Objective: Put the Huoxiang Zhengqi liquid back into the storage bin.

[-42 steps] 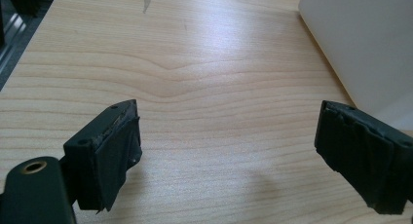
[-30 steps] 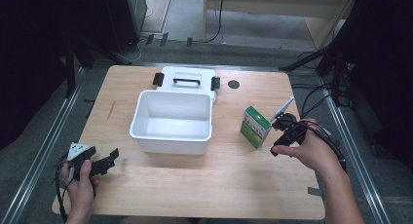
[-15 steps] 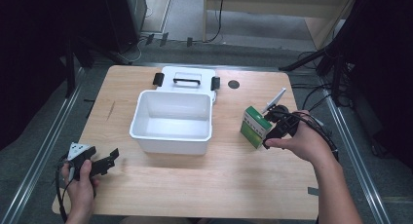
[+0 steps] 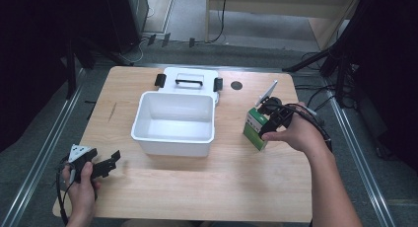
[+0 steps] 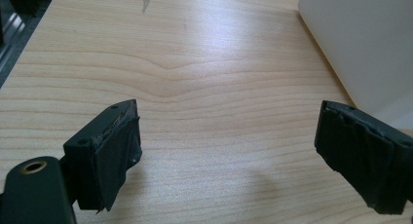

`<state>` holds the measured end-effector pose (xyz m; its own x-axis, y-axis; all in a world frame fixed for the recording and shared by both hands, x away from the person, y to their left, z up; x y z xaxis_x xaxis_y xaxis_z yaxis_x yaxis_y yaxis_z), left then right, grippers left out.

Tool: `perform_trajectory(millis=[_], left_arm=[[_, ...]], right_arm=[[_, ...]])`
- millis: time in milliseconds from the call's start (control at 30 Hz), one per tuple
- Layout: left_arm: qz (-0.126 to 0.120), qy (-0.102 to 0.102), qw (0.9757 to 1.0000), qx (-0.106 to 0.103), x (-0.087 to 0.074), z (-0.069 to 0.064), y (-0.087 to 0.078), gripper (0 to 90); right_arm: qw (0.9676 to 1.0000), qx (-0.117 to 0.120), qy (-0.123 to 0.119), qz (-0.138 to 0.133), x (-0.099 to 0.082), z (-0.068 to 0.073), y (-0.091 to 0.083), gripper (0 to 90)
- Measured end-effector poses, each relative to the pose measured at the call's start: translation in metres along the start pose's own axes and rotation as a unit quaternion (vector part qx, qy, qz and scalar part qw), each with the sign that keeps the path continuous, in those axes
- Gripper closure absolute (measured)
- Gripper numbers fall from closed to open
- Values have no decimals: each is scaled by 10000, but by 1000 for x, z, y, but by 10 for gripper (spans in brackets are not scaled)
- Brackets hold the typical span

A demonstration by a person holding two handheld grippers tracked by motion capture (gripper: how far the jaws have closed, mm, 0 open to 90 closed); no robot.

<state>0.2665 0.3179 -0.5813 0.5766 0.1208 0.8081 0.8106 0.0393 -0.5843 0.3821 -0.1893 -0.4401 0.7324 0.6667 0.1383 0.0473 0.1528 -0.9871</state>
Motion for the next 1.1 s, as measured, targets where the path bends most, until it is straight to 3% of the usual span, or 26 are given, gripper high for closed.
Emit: perform_trajectory(millis=[367, 533, 700, 833, 933, 1100], left_arm=[[5, 0, 10000, -1, 0, 0, 0, 105], [7, 1, 10000, 0, 0, 0, 0, 104], [12, 4, 10000, -7, 0, 0, 0, 104], [15, -8, 10000, -14, 0, 0, 0, 105], [16, -6, 10000, -12, 0, 0, 0, 105], [20, -15, 10000, -19, 0, 1, 0, 104]], right_arm=[[9999, 139, -7, -28, 16, -5, 4, 315], [9998, 191, 54, -13, 25, -7, 11, 394], [9994, 223, 200, -166, 33, -9, 14, 443], [9990, 329, 102, -279, 39, -8, 16, 480], [9991, 345, 114, -237, 41, -8, 18, 514], [9988, 419, 261, -5, 37, -9, 23, 474]])
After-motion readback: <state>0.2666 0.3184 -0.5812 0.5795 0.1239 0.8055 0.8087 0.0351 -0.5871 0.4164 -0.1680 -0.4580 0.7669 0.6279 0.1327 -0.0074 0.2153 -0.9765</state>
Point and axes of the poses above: each handheld gripper's, and its own axes: y roughly forward along the jaws, x roughly out of its top, z roughly to its left, the point moved 5 cm from there along y, roughly forward along the jaws, and after that the axes turned 12 degrees about x, right-handed, at the moved point
